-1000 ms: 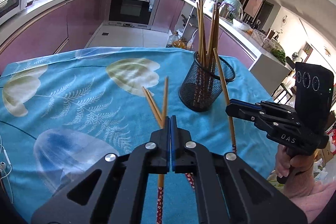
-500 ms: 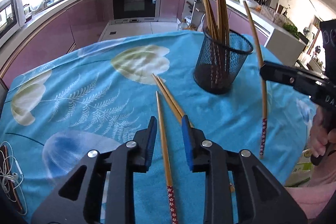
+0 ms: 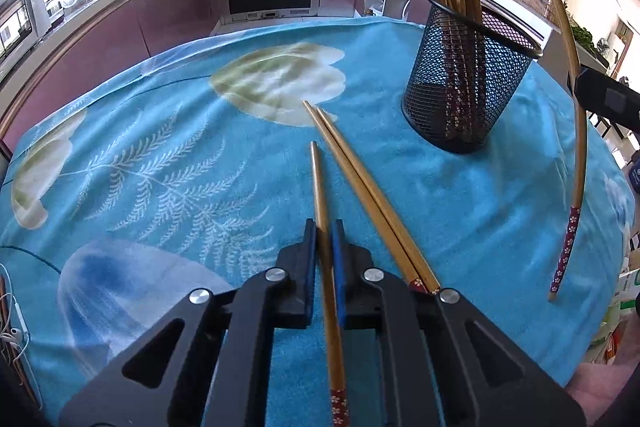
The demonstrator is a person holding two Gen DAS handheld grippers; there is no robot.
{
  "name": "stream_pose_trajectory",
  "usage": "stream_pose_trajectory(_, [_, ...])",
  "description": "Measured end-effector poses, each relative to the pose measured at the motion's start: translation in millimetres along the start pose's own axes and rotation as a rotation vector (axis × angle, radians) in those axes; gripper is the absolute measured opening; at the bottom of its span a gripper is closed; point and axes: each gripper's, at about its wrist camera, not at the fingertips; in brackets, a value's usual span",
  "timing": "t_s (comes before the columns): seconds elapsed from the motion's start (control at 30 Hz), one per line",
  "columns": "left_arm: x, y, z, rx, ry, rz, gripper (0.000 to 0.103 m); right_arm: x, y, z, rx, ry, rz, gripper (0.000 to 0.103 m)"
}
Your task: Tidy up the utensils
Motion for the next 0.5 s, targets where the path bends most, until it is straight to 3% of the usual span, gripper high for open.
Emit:
stream_pose_trajectory(0.2, [-1.5, 16.6, -0.2, 0.031, 0.018, -0.033, 0.007, -4.4, 7.8, -3.3, 0.008, 0.003, -0.024, 0.006])
stream_pose_trajectory(0.5, [-15.1, 77.9, 10.8, 0.177, 0.036, -0.161, 0.007, -13.2, 24.1, -10.6, 0.013, 0.002, -0.077, 0.006])
Point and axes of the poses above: each gripper's, at about its wrist camera, not at the fingertips, and y roughly against the way its jaws point, z to its left, x to its underside, and after that the axes turned 3 degrees about z, right-handed
